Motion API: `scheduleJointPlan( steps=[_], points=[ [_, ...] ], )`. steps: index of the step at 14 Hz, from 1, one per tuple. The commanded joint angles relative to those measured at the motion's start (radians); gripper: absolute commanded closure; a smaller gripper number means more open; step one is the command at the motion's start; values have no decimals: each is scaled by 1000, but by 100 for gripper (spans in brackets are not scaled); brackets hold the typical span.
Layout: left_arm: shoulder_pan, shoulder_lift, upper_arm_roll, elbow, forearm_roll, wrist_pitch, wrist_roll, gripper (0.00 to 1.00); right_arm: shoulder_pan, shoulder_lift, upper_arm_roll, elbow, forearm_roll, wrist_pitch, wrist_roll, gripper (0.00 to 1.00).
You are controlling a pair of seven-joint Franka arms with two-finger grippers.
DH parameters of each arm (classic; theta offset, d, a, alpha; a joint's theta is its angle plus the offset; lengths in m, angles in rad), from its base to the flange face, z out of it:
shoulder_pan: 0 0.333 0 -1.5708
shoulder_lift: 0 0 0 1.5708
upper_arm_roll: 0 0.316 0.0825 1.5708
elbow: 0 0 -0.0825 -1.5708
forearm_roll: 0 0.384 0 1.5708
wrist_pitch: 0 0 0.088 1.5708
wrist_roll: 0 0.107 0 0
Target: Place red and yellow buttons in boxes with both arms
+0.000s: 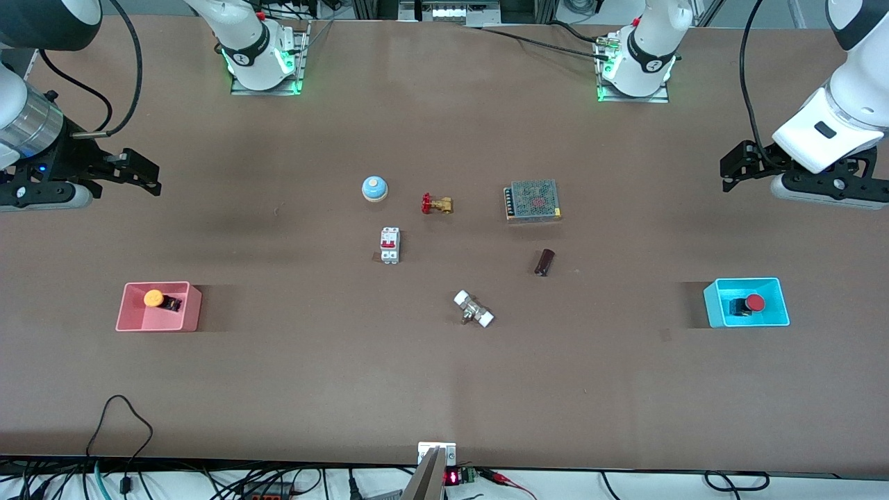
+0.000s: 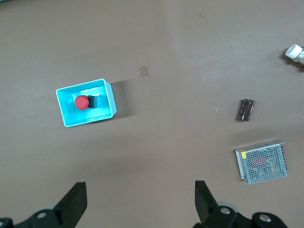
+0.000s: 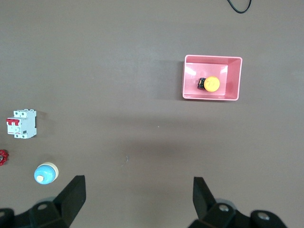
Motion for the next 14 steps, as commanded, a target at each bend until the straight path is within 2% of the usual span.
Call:
scheduleJointPlan(
  steps=[1, 14],
  points=[
    [4, 3, -1, 14, -18, -18, -4, 0, 15, 14, -9, 29, -15, -25, 23, 0],
    [4, 3, -1, 14, -18, -19, -4, 0, 12, 21, -9, 29, -7, -17, 58, 0]
  ],
)
